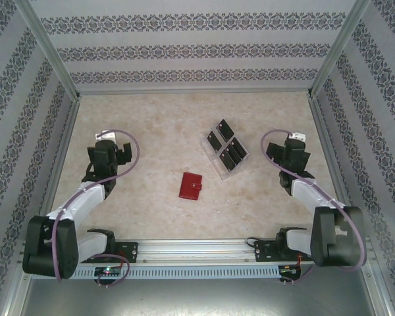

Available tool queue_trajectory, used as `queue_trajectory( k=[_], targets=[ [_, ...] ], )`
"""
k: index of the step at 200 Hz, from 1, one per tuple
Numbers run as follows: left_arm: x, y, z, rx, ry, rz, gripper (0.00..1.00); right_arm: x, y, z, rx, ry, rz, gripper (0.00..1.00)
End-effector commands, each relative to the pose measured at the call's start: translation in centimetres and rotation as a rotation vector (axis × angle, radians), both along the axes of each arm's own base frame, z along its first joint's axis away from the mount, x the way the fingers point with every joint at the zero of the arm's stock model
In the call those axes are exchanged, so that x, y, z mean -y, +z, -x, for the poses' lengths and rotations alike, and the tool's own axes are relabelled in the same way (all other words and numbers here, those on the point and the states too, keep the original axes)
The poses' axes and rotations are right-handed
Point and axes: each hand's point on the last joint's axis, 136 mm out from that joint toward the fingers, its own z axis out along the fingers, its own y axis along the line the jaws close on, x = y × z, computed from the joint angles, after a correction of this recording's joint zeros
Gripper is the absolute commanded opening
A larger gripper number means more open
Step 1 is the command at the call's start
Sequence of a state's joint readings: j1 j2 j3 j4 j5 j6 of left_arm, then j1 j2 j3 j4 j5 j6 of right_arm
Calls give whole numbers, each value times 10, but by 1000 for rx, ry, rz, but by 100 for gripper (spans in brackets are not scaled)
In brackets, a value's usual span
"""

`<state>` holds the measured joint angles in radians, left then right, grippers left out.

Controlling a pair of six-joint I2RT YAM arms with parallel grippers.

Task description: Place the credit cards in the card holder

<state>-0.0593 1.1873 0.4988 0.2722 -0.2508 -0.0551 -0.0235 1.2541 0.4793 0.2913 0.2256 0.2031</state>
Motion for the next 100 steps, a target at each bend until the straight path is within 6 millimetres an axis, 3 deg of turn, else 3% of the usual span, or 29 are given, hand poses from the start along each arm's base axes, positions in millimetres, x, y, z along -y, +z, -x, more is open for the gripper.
queue_trajectory(
  k=[1, 30, 46, 51, 63, 72, 81, 100],
  targets=[
    [0, 5, -17, 137, -21, -2, 100, -12, 17, -21, 161, 80, 30, 98],
    [4, -15, -21, 200, -53, -4, 100, -27, 24, -28, 246, 179, 66, 98],
    [5, -25, -25, 212, -56, 4, 100, -32, 16, -32, 288, 208, 66, 98],
    [7, -31, -26, 203, -70, 8, 100, -34, 2, -27, 271, 217, 70, 98],
    [13, -42, -30, 187, -107, 8, 100, -36, -1, -30, 299, 225, 76, 98],
    [13, -44, -34, 188, -108, -1, 100, -40, -12, -29, 215, 254, 66, 98],
    [12, -48, -37, 126, -102, 18, 100, -45, -1, -40, 217, 280, 66, 98],
    [10, -46, -40, 154, -121, 42, 100, -44, -2, -41, 232, 275, 61, 98]
  ],
)
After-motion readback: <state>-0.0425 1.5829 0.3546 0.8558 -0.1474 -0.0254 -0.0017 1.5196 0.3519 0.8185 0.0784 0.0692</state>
